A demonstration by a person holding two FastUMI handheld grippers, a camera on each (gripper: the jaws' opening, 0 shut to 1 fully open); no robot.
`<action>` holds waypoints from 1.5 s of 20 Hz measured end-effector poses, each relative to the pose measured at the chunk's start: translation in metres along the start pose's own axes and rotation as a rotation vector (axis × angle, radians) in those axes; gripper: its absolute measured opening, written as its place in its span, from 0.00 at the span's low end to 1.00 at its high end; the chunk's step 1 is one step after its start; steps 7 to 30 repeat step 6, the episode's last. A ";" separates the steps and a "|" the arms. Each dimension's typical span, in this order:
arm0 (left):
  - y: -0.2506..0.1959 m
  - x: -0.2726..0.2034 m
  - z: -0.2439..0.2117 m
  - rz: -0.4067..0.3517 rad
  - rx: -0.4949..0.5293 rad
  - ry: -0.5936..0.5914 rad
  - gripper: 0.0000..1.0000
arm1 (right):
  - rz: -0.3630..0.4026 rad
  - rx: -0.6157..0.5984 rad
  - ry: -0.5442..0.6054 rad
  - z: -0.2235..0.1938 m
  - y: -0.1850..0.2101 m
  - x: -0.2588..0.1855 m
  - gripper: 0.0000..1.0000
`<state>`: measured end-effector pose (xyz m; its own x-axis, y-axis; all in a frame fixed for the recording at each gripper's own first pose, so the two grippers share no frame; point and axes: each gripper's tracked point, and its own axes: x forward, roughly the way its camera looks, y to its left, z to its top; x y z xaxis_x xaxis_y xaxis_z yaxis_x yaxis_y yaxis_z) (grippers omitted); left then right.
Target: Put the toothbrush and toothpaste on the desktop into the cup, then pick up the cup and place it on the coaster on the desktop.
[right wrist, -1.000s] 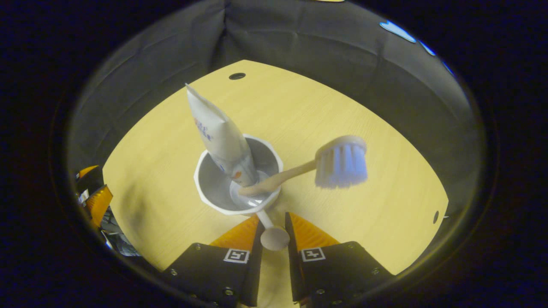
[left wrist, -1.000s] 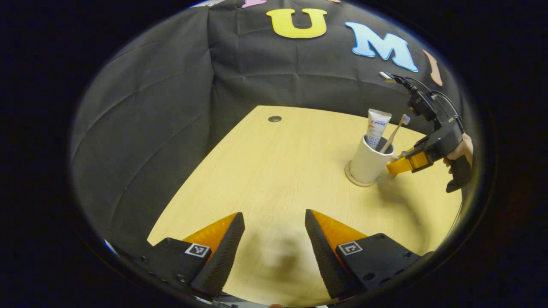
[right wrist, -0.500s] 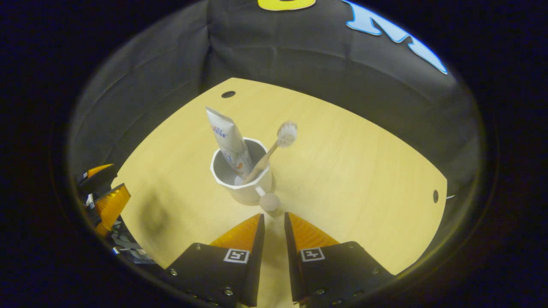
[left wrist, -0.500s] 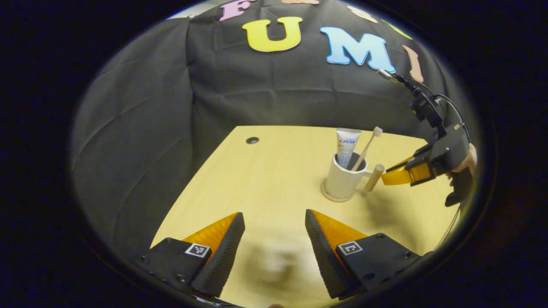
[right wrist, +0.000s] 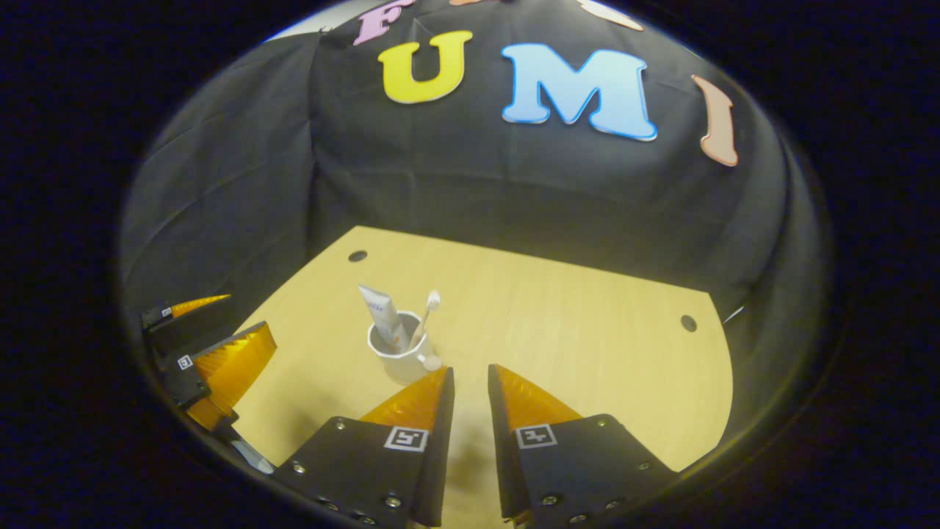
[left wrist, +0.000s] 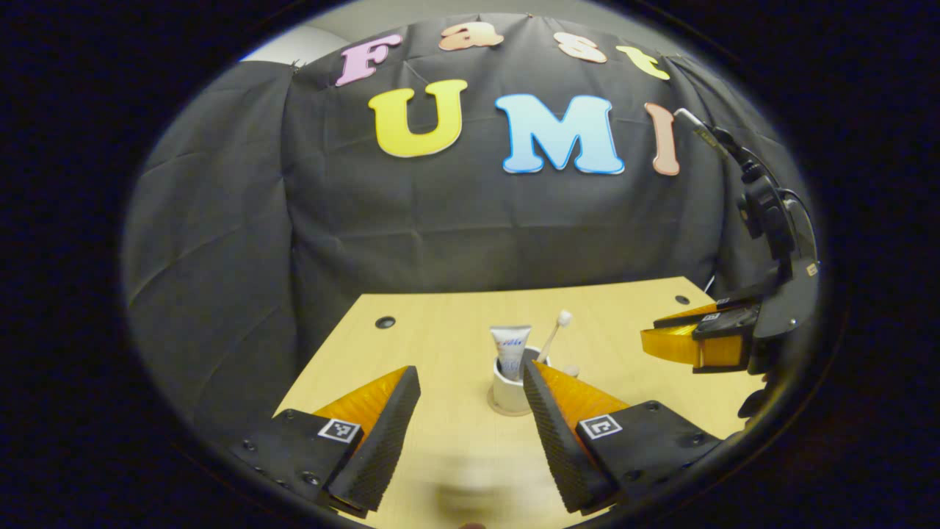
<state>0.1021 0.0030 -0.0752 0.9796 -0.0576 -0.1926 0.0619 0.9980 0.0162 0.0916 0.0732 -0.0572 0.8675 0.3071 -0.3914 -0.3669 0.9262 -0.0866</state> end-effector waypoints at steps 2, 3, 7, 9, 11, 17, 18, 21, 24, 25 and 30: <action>-0.013 -0.006 0.025 -0.017 -0.001 -0.062 0.92 | -0.020 0.023 -0.096 0.017 -0.004 -0.022 0.40; -0.018 -0.011 0.039 -0.023 -0.003 -0.101 0.93 | -0.036 0.034 -0.139 0.025 -0.009 -0.032 0.41; -0.033 -0.030 0.082 -0.038 -0.022 -0.239 0.92 | -0.065 0.069 -0.277 0.052 -0.017 -0.061 0.46; -0.033 -0.030 0.082 -0.038 -0.022 -0.239 0.92 | -0.065 0.069 -0.277 0.052 -0.017 -0.061 0.46; -0.033 -0.030 0.082 -0.038 -0.022 -0.239 0.92 | -0.065 0.069 -0.277 0.052 -0.017 -0.061 0.46; -0.033 -0.030 0.082 -0.038 -0.022 -0.239 0.92 | -0.065 0.069 -0.277 0.052 -0.017 -0.061 0.46; -0.033 -0.030 0.082 -0.038 -0.022 -0.239 0.92 | -0.065 0.069 -0.277 0.052 -0.017 -0.061 0.46; -0.033 -0.030 0.082 -0.038 -0.022 -0.239 0.92 | -0.065 0.069 -0.277 0.052 -0.017 -0.061 0.46; -0.033 -0.030 0.082 -0.038 -0.022 -0.239 0.92 | -0.065 0.069 -0.277 0.052 -0.017 -0.061 0.46; -0.033 -0.030 0.082 -0.038 -0.022 -0.239 0.92 | -0.065 0.069 -0.277 0.052 -0.017 -0.061 0.46; -0.033 -0.030 0.082 -0.038 -0.022 -0.239 0.92 | -0.065 0.069 -0.277 0.052 -0.017 -0.061 0.46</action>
